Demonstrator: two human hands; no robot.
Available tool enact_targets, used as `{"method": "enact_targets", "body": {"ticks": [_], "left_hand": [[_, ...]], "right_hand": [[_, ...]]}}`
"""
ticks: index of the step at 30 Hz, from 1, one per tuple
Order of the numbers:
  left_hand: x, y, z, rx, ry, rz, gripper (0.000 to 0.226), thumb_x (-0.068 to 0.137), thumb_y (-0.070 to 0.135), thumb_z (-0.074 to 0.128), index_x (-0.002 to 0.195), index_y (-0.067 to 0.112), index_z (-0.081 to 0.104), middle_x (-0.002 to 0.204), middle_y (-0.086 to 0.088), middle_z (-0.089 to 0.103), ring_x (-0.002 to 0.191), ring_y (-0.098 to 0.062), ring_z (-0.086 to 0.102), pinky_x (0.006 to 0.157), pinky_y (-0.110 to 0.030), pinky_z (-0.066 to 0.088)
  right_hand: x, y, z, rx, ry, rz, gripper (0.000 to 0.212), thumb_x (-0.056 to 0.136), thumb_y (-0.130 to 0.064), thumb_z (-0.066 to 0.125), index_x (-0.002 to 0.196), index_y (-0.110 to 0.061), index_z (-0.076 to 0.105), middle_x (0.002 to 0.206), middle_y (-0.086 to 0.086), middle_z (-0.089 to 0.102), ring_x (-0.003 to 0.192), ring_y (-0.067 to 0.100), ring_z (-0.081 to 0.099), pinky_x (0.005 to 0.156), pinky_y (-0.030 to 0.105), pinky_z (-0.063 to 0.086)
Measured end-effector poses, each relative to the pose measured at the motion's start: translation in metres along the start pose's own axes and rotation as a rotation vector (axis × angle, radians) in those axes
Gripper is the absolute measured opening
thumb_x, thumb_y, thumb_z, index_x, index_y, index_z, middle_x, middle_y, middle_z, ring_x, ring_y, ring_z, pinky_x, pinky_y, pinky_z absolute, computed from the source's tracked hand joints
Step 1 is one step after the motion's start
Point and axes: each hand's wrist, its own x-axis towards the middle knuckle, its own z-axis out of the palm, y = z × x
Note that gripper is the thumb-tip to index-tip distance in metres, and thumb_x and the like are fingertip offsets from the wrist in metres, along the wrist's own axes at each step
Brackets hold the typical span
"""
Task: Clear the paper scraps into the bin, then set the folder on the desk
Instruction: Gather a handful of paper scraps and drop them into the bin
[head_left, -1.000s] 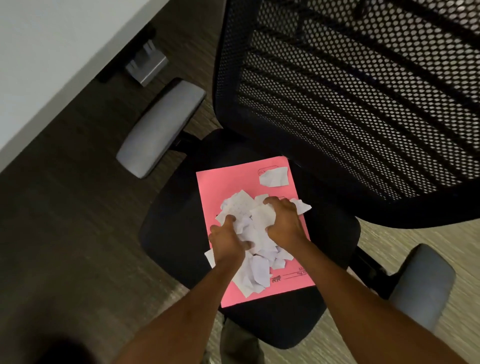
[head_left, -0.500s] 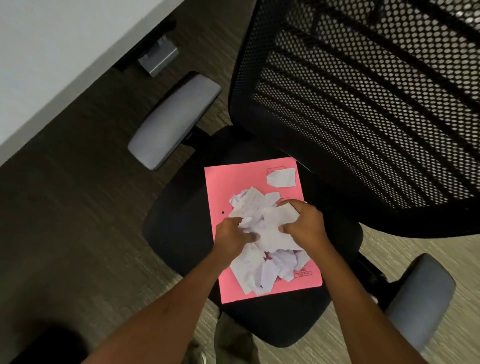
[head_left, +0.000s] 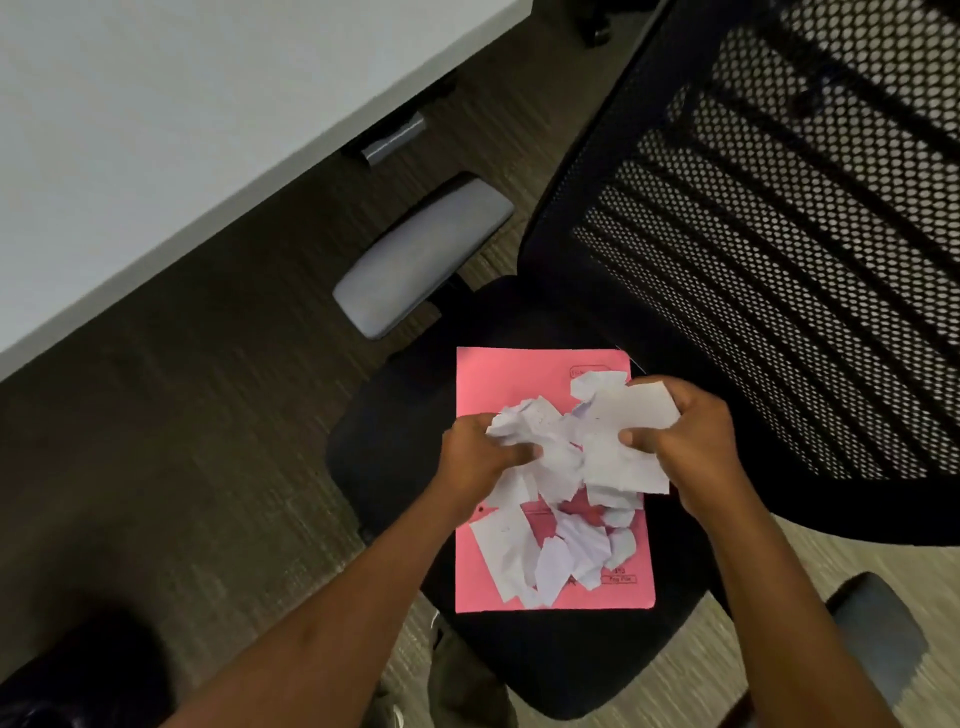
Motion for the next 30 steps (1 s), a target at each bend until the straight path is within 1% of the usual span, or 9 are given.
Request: {"method": "enact_targets", "body": {"ticks": [4, 8, 10, 14, 18, 21, 23, 28, 30], "left_hand": [[-0.003, 0.015, -0.005, -0.065, -0.029, -0.006, 0.026, 0.070, 0.013, 0.084, 0.092, 0.011, 0.071, 0.094, -0.004, 0.074, 0.085, -0.020, 0.071, 0.079, -0.042, 0.059], [-0.011, 0.028, -0.005, -0.193, -0.085, 0.003, 0.020, 0.071, 0.004, 0.081, 0.088, 0.010, 0.071, 0.091, -0.006, 0.075, 0.084, -0.021, 0.072, 0.073, -0.034, 0.059], [-0.014, 0.033, -0.004, -0.253, -0.096, 0.026, 0.019, 0.072, 0.001, 0.080, 0.089, 0.004, 0.071, 0.090, -0.010, 0.075, 0.085, -0.025, 0.072, 0.074, -0.036, 0.059], [-0.019, 0.043, -0.003, -0.271, -0.108, 0.062, 0.021, 0.072, 0.000, 0.079, 0.090, -0.006, 0.069, 0.089, -0.017, 0.073, 0.083, -0.030, 0.071, 0.074, -0.036, 0.058], [-0.033, 0.050, -0.010, -0.279, -0.145, 0.082, 0.021, 0.076, 0.003, 0.077, 0.094, -0.002, 0.069, 0.089, -0.009, 0.074, 0.083, -0.024, 0.072, 0.069, -0.029, 0.057], [-0.041, 0.048, -0.021, -0.269, -0.163, 0.079, 0.024, 0.077, 0.005, 0.077, 0.099, 0.004, 0.069, 0.095, -0.003, 0.074, 0.089, -0.021, 0.071, 0.071, -0.029, 0.058], [-0.047, 0.048, -0.029, -0.256, -0.140, 0.079, 0.027, 0.075, 0.007, 0.078, 0.101, 0.005, 0.069, 0.098, -0.004, 0.074, 0.091, -0.021, 0.071, 0.075, -0.032, 0.058], [-0.064, 0.046, -0.047, -0.323, -0.106, 0.107, 0.026, 0.076, 0.000, 0.076, 0.100, -0.002, 0.068, 0.097, -0.012, 0.074, 0.088, -0.027, 0.071, 0.076, -0.037, 0.059], [-0.073, 0.044, -0.058, -0.352, -0.084, 0.139, 0.021, 0.076, -0.003, 0.074, 0.096, -0.002, 0.068, 0.092, -0.010, 0.075, 0.085, -0.026, 0.072, 0.072, -0.033, 0.059]], "right_hand": [[-0.002, -0.023, -0.004, 0.043, -0.026, -0.067, 0.051, 0.061, 0.011, 0.076, 0.085, -0.033, 0.068, 0.098, 0.004, 0.068, 0.095, 0.027, 0.064, 0.077, 0.051, 0.058], [-0.003, -0.037, -0.020, 0.174, -0.045, -0.074, 0.050, 0.063, 0.018, 0.070, 0.091, -0.023, 0.068, 0.098, 0.012, 0.069, 0.092, 0.031, 0.066, 0.069, 0.039, 0.056], [-0.003, -0.041, -0.028, 0.223, -0.049, -0.081, 0.051, 0.063, 0.020, 0.069, 0.093, -0.021, 0.069, 0.097, 0.013, 0.069, 0.089, 0.031, 0.066, 0.067, 0.036, 0.054], [-0.003, -0.045, -0.037, 0.304, -0.081, -0.098, 0.049, 0.063, 0.020, 0.067, 0.092, -0.019, 0.069, 0.089, 0.005, 0.072, 0.085, 0.026, 0.068, 0.059, 0.030, 0.057], [-0.005, -0.054, -0.039, 0.437, -0.116, -0.103, 0.050, 0.064, 0.021, 0.064, 0.092, -0.019, 0.068, 0.090, 0.001, 0.074, 0.086, 0.021, 0.070, 0.061, 0.032, 0.057], [-0.012, -0.061, -0.030, 0.500, -0.163, -0.120, 0.049, 0.060, 0.019, 0.063, 0.091, -0.019, 0.067, 0.083, -0.002, 0.075, 0.079, 0.016, 0.071, 0.059, 0.029, 0.057], [-0.017, -0.065, -0.020, 0.501, -0.196, -0.119, 0.048, 0.056, 0.014, 0.066, 0.091, -0.019, 0.068, 0.084, -0.001, 0.074, 0.079, 0.017, 0.071, 0.059, 0.029, 0.057], [-0.029, -0.070, 0.008, 0.526, -0.246, -0.104, 0.051, 0.060, 0.019, 0.063, 0.094, -0.019, 0.067, 0.085, -0.001, 0.074, 0.079, 0.016, 0.070, 0.060, 0.028, 0.057], [-0.037, -0.073, 0.022, 0.510, -0.258, -0.099, 0.052, 0.055, 0.014, 0.066, 0.094, -0.020, 0.068, 0.090, 0.002, 0.072, 0.083, 0.019, 0.069, 0.061, 0.028, 0.057]]}}
